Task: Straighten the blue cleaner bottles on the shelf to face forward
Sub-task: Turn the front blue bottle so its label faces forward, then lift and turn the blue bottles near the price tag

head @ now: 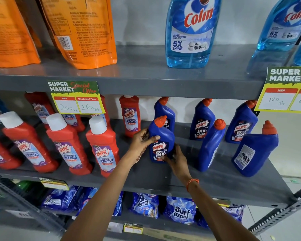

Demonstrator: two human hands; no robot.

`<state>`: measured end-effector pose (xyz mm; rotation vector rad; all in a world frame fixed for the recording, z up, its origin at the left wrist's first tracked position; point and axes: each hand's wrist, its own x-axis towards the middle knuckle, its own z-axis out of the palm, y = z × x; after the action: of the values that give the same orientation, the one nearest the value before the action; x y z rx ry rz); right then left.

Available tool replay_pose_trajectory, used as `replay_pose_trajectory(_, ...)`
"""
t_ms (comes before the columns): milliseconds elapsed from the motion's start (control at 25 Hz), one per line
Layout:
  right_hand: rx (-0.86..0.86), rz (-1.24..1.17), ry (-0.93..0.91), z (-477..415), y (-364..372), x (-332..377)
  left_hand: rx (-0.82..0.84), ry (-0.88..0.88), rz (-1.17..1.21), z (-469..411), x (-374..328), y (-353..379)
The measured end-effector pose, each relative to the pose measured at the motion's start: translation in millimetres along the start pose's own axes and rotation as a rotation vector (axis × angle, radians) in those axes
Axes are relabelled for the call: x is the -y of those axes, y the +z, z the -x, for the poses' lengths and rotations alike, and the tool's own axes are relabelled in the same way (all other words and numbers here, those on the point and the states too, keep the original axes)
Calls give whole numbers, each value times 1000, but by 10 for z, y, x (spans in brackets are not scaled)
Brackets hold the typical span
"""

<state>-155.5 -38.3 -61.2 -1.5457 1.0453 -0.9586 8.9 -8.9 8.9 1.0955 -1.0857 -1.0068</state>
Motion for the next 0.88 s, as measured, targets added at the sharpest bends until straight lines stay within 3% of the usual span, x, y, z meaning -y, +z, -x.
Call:
replay_pose_trajectory(200, -20, -3, 31, 28, 35, 49, 18, -15, -33, 54, -82, 15)
replay_pose_trajectory(320, -81, 72, -33, 122, 33, 207, -50, -34, -277, 168, -122, 101)
replay_pose_trajectory(440, -380, 193, -295, 306, -37, 443, -193, 241, -715, 334, -127, 282)
replay_pose_trajectory(520, -602, 250, -451, 398, -187, 576, -189, 484, -814, 393, -155, 502)
replay_pose_trajectory(600, -734, 241, -526, 474, -365, 641, -159, 618, -781, 415, -143, 785)
replay_pose_trajectory(720, -804, 175, -450, 488, -734, 517, -65, 590, -691, 432, 19, 1263)
replay_pose_trajectory(880, -575, 28, -105, 440, -1157, 172, -83, 296, -593, 360, 213, 1663)
